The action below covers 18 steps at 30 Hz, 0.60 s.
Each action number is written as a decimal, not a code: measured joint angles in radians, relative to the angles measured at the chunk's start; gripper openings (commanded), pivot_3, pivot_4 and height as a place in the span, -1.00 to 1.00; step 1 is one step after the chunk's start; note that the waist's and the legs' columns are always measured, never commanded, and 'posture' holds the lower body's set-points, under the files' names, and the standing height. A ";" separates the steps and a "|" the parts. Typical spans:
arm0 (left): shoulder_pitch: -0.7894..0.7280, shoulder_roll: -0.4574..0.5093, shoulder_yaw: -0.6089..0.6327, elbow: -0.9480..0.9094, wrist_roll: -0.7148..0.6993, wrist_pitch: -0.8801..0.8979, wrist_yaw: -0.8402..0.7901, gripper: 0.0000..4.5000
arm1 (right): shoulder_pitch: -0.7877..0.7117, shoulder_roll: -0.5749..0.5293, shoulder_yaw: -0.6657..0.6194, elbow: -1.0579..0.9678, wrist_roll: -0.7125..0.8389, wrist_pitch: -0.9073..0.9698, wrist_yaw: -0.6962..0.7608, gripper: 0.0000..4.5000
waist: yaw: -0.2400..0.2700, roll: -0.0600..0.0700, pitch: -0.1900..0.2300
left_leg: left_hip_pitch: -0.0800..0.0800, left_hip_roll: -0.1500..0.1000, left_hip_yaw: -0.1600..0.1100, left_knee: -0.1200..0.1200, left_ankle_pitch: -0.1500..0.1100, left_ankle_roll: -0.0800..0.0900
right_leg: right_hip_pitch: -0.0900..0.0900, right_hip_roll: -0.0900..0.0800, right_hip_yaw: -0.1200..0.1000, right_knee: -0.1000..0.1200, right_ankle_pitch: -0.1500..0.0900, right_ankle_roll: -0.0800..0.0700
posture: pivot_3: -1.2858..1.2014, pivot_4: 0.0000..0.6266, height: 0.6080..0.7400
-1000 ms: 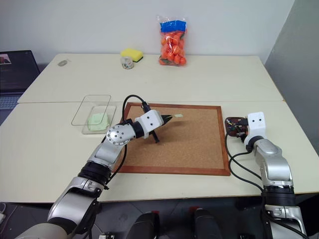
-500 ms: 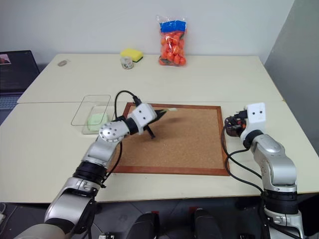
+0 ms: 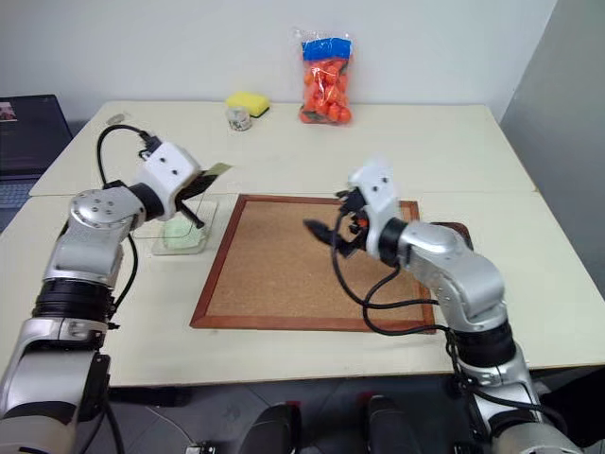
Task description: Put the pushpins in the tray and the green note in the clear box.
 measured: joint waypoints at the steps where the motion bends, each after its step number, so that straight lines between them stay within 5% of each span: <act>1: 0.000 0.003 0.008 0.018 -0.001 0.026 0.008 -1.00 | -0.020 0.008 0.027 0.020 -0.007 -0.019 0.019 1.00 | 0.004 -0.001 0.000 | 0.000 0.000 0.000 0.000 0.000 0.000 | 0.000 0.000 -0.001 0.000 0.000 0.000 | 0.03 -0.52 1.00; 18: 0.041 -0.003 0.040 0.043 -0.003 0.218 0.115 -1.00 | -0.101 0.085 0.122 0.194 -0.139 -0.164 0.078 1.00 | 0.007 -0.002 0.001 | 0.000 0.000 -0.001 0.002 0.000 0.000 | -0.001 -0.001 -0.001 0.004 0.003 -0.005 | 0.03 -0.52 1.00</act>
